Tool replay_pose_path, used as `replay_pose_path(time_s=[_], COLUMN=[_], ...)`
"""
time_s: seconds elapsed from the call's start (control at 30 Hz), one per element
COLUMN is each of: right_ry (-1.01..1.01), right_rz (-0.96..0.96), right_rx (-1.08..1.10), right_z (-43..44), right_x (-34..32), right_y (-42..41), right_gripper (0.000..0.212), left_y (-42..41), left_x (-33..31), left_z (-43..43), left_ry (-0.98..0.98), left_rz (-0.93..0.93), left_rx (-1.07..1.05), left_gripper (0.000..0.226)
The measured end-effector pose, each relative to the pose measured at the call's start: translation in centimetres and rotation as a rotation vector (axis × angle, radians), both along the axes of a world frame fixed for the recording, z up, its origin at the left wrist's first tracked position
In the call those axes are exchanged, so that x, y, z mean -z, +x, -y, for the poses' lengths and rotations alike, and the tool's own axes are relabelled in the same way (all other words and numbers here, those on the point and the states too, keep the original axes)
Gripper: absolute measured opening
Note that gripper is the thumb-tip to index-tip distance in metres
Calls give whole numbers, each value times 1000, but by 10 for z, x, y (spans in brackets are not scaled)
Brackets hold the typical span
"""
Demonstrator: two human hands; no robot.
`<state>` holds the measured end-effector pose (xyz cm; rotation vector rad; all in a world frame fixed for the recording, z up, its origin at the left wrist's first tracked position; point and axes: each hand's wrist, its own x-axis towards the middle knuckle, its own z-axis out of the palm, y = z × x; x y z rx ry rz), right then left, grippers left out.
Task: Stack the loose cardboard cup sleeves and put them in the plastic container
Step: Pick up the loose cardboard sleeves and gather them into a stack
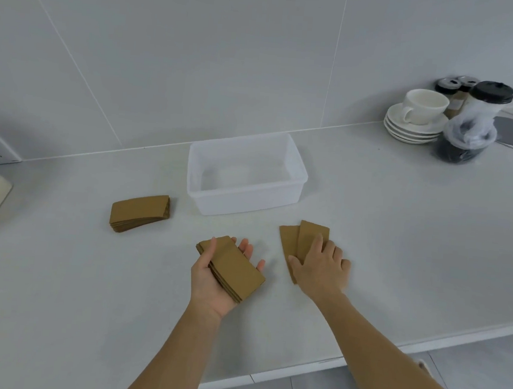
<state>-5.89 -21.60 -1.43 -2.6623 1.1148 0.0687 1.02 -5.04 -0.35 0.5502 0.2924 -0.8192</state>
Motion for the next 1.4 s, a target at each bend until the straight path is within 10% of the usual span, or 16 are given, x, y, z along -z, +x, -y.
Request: replay_pose_path(time_s=[0.4,0.8,1.4], right_ry=[506,814,613], right_rz=[165,461,218], right_rx=[194,-172,-480], right_z=[16,-37,-87], right_x=[-42,-101,-61], right_y=[1,14,14], right_gripper=[71,71,65], left_y=[-3,-1,-6], left_x=[-5,-24,-12], left_z=[11,8,-18], left_ry=[5,-34,-67], left_rz=[-27,58,97], left_rx=[-7,-2,-8], left_gripper=[48,47,40])
